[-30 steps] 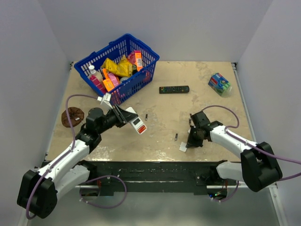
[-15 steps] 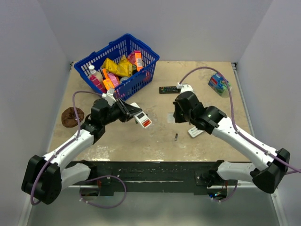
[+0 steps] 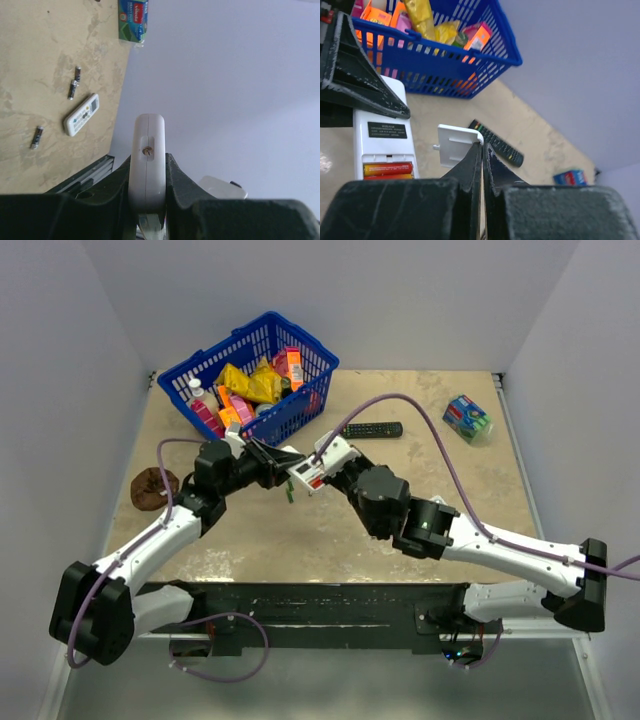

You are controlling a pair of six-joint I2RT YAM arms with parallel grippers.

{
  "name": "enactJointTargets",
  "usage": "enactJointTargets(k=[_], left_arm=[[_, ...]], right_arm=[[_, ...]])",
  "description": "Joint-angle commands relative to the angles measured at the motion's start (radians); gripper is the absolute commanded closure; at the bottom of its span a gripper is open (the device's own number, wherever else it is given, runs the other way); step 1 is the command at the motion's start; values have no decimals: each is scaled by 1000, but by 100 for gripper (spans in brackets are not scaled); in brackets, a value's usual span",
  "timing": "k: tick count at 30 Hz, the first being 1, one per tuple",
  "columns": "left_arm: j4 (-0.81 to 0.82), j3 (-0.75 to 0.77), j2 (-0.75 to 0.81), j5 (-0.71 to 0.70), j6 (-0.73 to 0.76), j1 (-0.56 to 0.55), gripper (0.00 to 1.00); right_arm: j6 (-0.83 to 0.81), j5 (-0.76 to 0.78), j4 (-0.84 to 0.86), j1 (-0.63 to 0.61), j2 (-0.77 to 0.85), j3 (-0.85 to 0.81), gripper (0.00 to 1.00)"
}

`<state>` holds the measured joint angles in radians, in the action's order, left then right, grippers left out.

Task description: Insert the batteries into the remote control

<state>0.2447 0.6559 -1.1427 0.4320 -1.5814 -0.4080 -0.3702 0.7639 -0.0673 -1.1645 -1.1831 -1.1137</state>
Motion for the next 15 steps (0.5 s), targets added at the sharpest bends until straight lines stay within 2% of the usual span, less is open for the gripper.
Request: enactJointTargets(k=[1, 4, 8, 10, 15], left_arm=[[3, 102, 21, -12, -95, 0, 100], [-16, 137, 37, -30, -101, -9, 100], [-33, 154, 50, -58, -107, -22, 100], [-30, 151, 57, -64, -118, -29, 100], [-18, 160, 66, -78, -137, -46, 100]], right_arm=[[-406, 95, 360, -64, 28, 57, 100], [-421, 69, 369, -78, 13, 41, 100], [-435, 37, 496, -81, 39, 81, 100], [-496, 28, 534, -86, 43, 101, 100], [-542, -81, 578, -90, 72, 158, 100]])
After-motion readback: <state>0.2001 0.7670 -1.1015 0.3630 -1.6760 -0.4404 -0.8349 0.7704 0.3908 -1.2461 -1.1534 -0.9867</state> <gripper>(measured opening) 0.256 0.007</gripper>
